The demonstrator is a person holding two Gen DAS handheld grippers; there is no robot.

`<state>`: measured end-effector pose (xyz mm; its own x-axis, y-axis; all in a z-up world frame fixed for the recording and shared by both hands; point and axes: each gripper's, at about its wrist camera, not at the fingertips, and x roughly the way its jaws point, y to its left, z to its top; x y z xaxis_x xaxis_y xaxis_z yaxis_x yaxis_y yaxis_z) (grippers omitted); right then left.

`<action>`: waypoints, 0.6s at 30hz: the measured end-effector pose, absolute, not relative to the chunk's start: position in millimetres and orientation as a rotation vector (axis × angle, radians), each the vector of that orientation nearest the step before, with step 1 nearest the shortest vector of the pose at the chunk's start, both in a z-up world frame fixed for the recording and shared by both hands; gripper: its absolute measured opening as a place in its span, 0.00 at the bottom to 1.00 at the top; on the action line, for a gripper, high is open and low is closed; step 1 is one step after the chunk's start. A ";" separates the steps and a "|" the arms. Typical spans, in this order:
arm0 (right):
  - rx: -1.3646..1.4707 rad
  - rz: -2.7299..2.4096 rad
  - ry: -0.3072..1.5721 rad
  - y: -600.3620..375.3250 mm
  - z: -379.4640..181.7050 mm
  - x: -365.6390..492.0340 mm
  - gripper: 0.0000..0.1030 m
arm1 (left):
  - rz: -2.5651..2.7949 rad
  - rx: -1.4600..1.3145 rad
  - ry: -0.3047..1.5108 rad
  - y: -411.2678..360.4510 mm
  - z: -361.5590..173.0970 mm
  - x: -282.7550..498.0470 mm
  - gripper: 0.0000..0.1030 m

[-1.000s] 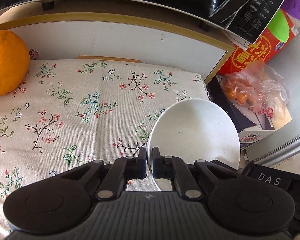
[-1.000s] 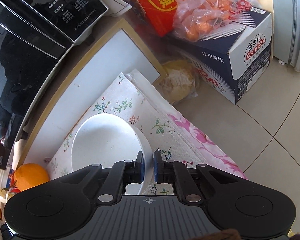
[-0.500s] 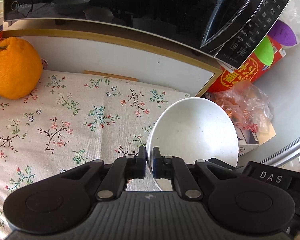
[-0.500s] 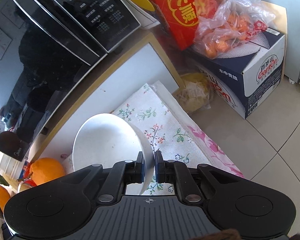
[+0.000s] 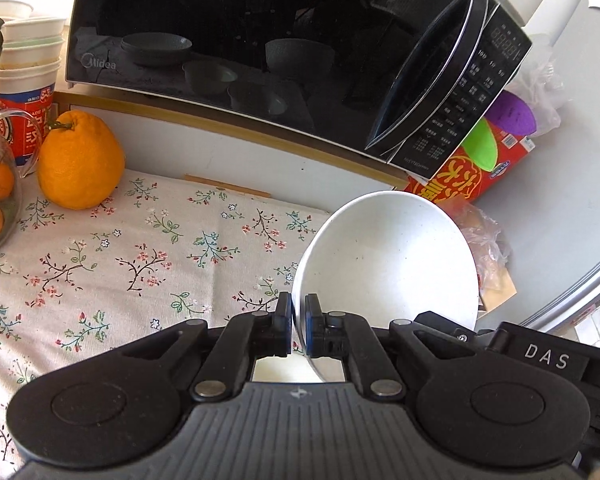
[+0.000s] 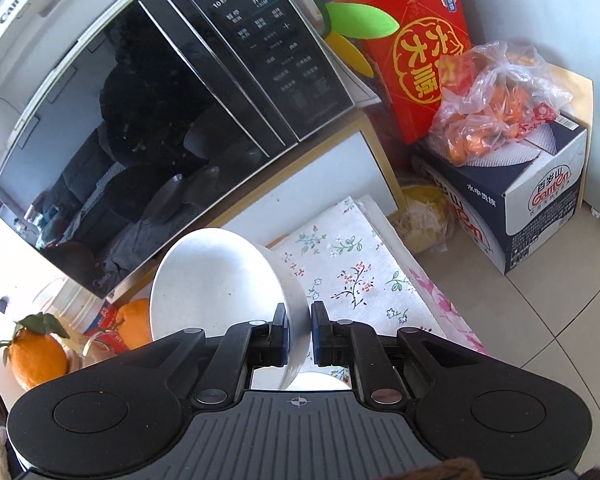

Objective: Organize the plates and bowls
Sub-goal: 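Carry the white bowl with the left gripper beside the other white bowls, lower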

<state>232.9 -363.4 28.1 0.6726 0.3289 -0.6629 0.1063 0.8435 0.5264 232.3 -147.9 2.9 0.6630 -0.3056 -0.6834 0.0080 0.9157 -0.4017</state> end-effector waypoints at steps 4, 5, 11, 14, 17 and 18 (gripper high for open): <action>0.555 0.145 0.835 -364.3 38.3 210.4 0.12 | -0.187 -0.390 0.822 -145.7 12.5 212.0 0.05; 0.561 0.151 0.841 -365.1 38.8 204.9 0.12 | -0.185 -0.385 0.819 -145.7 14.5 206.9 0.05; 0.575 0.181 0.858 -364.8 43.0 182.7 0.12 | -0.180 -0.394 0.826 -139.3 16.9 185.3 0.05; 0.543 0.187 0.843 -359.1 50.4 170.7 0.12 | -0.178 -0.387 0.819 -137.6 19.8 174.6 0.05; 0.526 0.197 0.831 -355.4 57.4 160.6 0.12 | -0.181 -0.403 0.809 -132.2 24.0 164.5 0.05; 0.520 0.201 0.828 -354.1 59.2 157.4 0.12 | -0.181 -0.405 0.806 -130.6 25.5 160.8 0.05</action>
<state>157.4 -354.1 59.2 0.6662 0.3674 -0.6490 0.0282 0.8572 0.5142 160.8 -130.6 25.5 0.6825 -0.3084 -0.6627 0.0047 0.9084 -0.4180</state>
